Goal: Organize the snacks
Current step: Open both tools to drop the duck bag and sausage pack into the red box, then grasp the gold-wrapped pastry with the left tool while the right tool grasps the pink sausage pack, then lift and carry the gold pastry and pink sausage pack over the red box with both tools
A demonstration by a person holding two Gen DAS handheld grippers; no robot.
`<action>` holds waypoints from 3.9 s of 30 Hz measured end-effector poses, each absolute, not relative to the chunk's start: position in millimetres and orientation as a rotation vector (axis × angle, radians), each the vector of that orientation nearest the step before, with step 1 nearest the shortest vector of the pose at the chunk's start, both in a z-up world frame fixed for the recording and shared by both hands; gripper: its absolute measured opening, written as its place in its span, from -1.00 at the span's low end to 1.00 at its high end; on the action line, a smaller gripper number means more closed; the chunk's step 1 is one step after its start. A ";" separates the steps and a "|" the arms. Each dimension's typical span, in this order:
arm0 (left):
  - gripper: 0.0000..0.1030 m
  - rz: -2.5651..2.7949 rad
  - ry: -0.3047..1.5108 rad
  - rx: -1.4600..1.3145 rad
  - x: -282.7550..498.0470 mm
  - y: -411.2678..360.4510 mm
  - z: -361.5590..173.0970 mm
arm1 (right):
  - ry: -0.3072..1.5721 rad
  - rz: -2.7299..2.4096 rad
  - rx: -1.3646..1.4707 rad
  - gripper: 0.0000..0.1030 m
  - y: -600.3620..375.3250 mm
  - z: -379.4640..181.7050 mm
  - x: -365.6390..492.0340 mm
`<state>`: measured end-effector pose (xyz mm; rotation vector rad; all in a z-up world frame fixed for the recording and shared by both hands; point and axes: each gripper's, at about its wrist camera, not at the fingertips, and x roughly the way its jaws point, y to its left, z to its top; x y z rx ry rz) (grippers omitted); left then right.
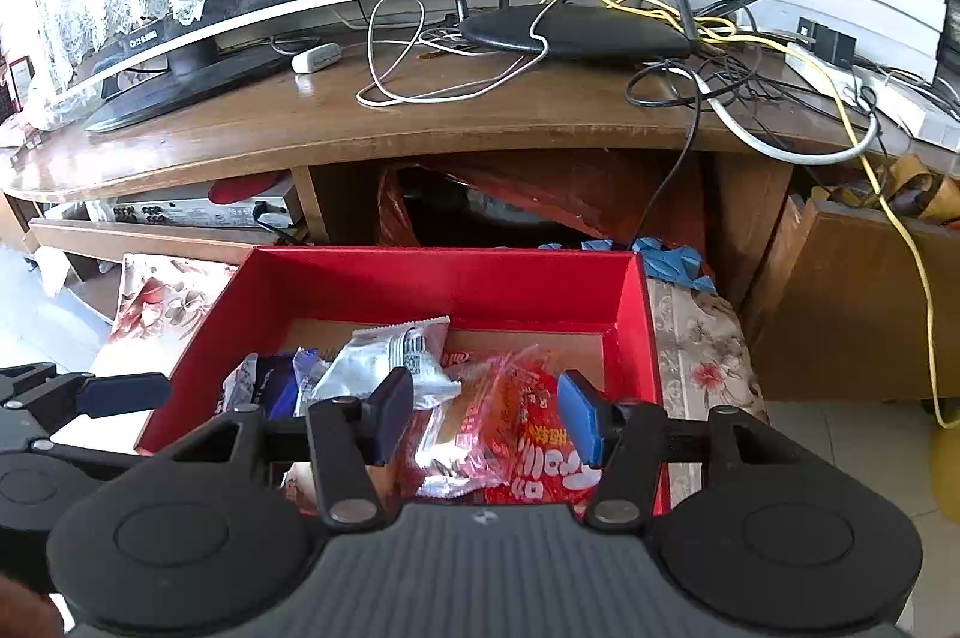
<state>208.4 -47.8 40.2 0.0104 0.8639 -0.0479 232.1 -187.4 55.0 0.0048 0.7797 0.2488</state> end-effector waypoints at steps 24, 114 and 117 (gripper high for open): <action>0.73 -0.208 1.053 0.043 135.3 -79.3 -13.3 | 0.912 0.233 0.021 0.19 -226.3 35.1 164.1; 0.45 -0.413 1.152 0.134 104.8 -95.0 -31.4 | 1.131 0.329 -0.127 0.58 -188.5 -24.9 177.9; 0.43 -0.410 1.157 0.118 101.9 -89.6 -28.7 | 1.134 0.321 -0.132 0.53 -193.0 -22.1 167.6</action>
